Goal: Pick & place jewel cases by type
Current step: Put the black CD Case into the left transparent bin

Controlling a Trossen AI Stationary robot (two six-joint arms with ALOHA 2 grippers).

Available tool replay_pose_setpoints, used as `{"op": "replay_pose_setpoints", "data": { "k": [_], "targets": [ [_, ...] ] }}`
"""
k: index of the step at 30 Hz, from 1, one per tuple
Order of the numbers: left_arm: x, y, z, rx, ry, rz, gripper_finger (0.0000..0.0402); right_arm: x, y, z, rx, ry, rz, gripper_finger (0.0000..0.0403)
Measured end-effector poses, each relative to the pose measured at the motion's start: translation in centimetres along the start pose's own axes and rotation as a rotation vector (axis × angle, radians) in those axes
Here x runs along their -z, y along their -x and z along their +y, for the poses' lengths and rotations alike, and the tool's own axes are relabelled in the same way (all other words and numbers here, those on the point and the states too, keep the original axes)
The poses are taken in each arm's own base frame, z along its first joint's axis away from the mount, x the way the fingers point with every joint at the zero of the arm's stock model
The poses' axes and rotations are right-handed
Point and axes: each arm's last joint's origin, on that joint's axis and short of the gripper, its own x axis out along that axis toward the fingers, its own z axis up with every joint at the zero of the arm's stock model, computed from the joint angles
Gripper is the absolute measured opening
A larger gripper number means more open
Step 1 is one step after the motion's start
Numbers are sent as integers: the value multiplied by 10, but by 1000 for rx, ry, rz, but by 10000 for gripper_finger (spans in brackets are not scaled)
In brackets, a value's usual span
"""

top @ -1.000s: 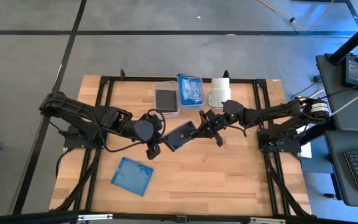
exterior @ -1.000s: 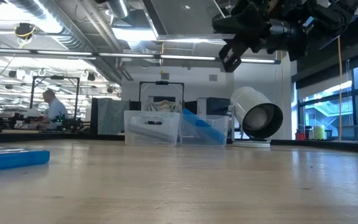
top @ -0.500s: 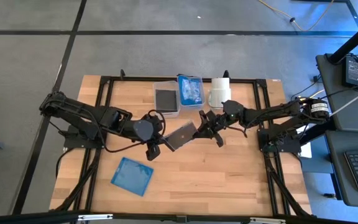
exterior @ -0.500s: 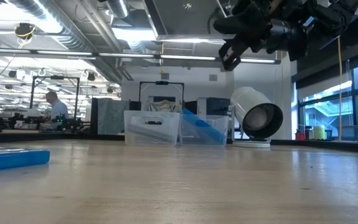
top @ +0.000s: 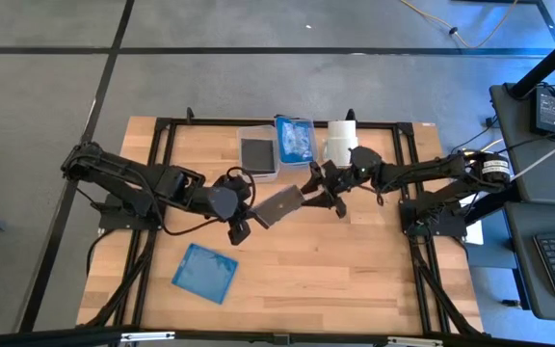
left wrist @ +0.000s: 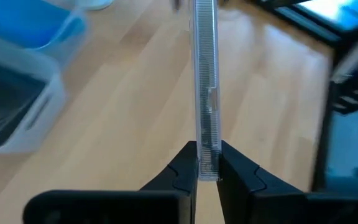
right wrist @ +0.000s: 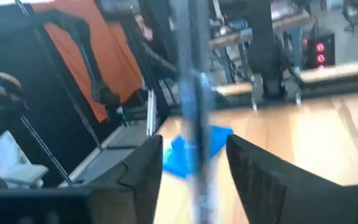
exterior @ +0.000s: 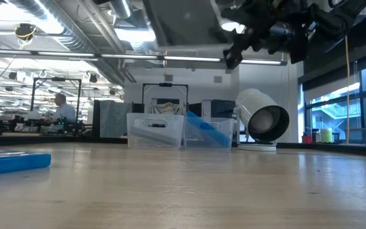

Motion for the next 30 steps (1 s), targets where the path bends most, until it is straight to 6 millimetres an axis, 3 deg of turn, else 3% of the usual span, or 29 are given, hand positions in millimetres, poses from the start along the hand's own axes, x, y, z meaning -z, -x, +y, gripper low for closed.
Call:
{"op": "replay_pose_setpoints", "data": {
  "k": [6,11,20,24,30],
  "targets": [
    [11,-1,13,-181,83,36,35,-34,23,6,-48,64,-142,216],
    [19,8,26,-246,184,-13,33,-48,37,16,-79,104,-168,222],
    [32,33,64,-367,435,-310,35,-39,37,16,-102,55,-66,222],
    [40,28,82,-429,520,-402,41,-33,36,14,-84,78,-17,222],
    [49,5,101,-430,639,-481,38,-30,36,13,-78,134,2,223]
  ]
}}
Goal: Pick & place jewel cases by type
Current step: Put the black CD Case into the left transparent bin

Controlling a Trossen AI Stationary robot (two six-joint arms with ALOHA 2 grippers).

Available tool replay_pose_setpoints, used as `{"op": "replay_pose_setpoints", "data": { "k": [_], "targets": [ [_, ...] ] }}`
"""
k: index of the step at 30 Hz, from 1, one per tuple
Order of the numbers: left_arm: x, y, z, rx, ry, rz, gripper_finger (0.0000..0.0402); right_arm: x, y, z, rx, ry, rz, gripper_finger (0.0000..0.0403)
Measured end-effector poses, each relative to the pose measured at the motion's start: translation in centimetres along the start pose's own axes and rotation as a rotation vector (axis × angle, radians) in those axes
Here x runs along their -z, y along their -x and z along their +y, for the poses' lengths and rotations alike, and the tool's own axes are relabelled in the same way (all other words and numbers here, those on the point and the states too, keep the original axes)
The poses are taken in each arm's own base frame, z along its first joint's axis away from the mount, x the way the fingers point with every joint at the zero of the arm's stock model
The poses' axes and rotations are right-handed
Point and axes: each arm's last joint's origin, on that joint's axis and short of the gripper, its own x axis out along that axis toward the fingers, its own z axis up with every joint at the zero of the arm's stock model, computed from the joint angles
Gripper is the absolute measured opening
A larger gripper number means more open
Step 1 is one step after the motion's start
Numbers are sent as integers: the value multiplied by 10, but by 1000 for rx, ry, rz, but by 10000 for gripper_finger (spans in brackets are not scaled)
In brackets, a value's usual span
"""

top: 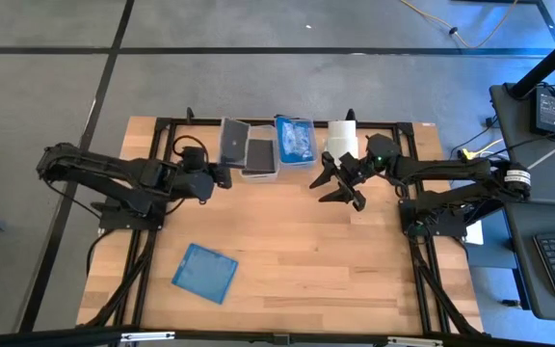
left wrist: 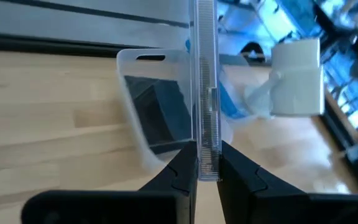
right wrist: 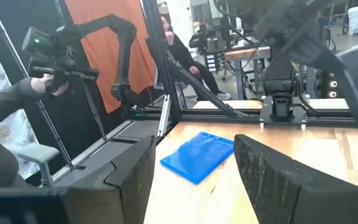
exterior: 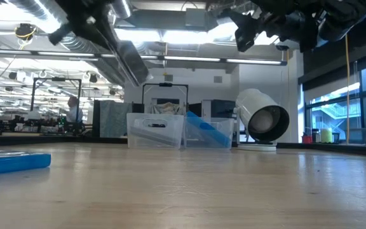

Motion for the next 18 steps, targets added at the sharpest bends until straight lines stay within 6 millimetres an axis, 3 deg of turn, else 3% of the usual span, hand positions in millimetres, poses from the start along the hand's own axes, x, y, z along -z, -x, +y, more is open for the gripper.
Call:
{"op": "replay_pose_setpoints", "data": {
  "k": [10,18],
  "targets": [
    [5,-38,9,28,159,-63,41,10,0,-1,13,-77,76,223],
    [23,-60,18,57,285,-32,44,23,2,-2,23,-80,183,223]
  ]
}}
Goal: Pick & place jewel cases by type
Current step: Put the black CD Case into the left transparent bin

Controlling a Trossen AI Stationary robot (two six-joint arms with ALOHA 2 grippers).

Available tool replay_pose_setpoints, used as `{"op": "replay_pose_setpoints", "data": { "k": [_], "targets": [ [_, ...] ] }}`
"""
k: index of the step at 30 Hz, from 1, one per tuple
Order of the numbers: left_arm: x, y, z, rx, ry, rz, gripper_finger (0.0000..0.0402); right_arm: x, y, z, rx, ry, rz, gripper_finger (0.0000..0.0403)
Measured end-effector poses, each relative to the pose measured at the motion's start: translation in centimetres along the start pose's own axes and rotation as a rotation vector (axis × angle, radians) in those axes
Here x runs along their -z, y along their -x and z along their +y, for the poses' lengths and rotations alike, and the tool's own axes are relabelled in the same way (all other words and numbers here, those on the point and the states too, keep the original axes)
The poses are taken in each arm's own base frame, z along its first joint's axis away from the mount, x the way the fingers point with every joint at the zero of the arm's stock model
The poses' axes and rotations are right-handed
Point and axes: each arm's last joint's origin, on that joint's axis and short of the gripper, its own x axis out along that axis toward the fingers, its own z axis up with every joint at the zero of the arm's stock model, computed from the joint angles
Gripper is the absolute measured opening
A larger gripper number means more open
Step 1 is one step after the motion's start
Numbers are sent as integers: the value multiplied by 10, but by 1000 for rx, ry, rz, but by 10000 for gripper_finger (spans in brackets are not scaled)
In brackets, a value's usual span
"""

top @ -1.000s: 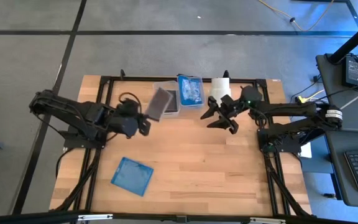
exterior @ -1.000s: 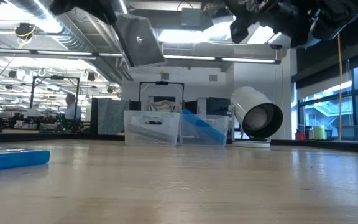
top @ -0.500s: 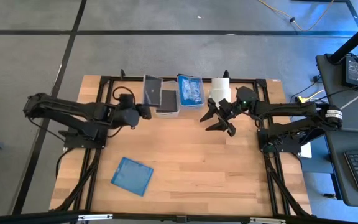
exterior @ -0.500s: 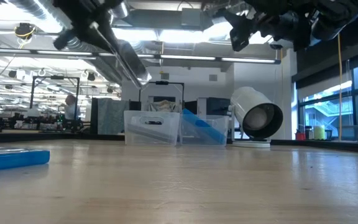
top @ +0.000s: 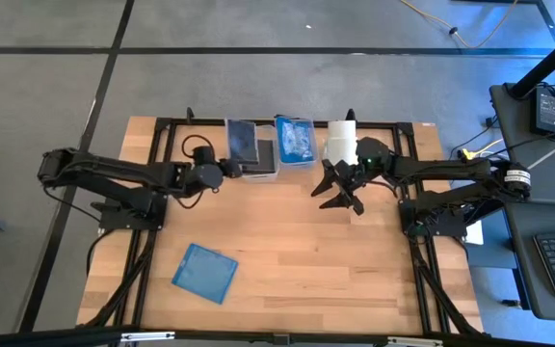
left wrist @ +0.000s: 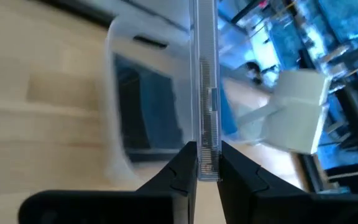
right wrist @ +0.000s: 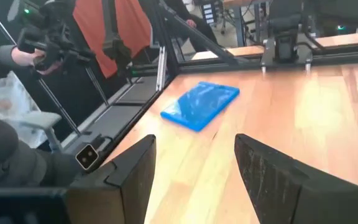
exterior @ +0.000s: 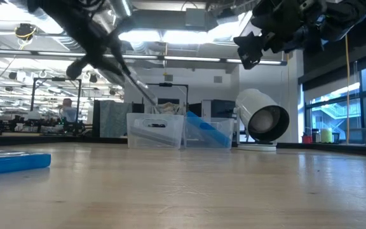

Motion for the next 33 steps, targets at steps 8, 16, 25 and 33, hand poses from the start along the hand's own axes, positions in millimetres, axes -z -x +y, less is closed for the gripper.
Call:
{"op": "replay_pose_setpoints", "data": {
  "k": [8,16,25,33],
  "targets": [
    [21,-26,5,-15,-2,33,42,0,-1,1,-7,19,4,223],
    [30,-56,2,12,31,71,51,2,-5,6,-28,15,18,223],
    [34,-84,13,-48,73,114,54,7,-6,7,-32,-23,60,223],
    [32,-90,15,-31,-64,177,55,11,-6,7,-31,-22,84,223]
  ]
}}
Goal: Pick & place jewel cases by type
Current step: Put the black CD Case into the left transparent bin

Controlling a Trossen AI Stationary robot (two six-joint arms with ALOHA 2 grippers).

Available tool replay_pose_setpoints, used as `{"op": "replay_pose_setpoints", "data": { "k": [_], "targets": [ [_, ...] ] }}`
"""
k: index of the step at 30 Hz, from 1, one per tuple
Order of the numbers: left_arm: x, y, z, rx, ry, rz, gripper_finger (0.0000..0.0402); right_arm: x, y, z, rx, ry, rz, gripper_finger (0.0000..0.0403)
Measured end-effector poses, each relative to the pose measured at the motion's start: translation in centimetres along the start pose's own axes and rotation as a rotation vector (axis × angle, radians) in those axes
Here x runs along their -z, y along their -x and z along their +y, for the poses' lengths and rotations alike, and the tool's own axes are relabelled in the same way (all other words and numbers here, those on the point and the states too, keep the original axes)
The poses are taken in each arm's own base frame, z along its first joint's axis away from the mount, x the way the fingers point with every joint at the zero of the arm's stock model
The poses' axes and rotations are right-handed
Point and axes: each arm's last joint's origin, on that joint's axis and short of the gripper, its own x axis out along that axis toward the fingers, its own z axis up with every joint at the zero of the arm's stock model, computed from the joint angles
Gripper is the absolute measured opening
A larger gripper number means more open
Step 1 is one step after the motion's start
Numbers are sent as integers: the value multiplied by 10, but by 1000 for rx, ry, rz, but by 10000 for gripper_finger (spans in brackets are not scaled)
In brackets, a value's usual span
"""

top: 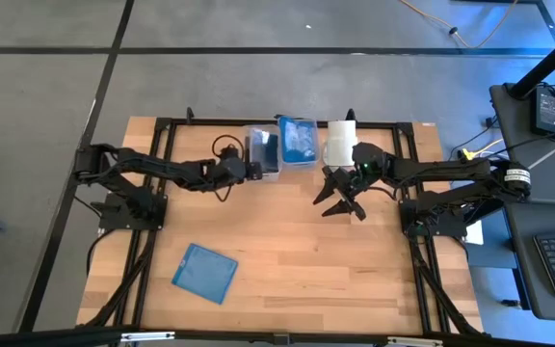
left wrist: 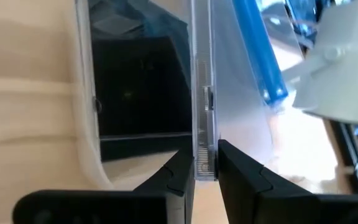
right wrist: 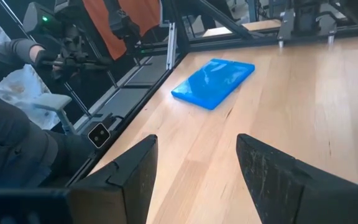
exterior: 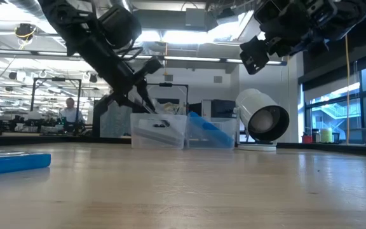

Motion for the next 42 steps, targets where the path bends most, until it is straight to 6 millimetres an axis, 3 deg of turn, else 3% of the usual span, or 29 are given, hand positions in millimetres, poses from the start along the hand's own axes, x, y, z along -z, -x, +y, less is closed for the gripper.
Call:
{"op": "replay_pose_setpoints", "data": {
  "k": [5,10,16,23,35,42],
  "targets": [
    [-2,0,-1,12,-111,7,60,2,0,0,0,-6,5,223],
    [-1,0,0,5,-103,7,73,2,0,0,0,-6,5,223],
    [-2,0,1,-1,-60,-8,117,2,0,0,0,-8,5,223],
    [-7,2,-1,56,-195,84,160,2,0,0,0,-8,5,223],
    [-32,18,5,47,-256,97,163,2,0,0,0,-8,5,223],
    [-34,17,5,105,-230,206,161,2,0,0,9,-5,5,223]
  ]
}}
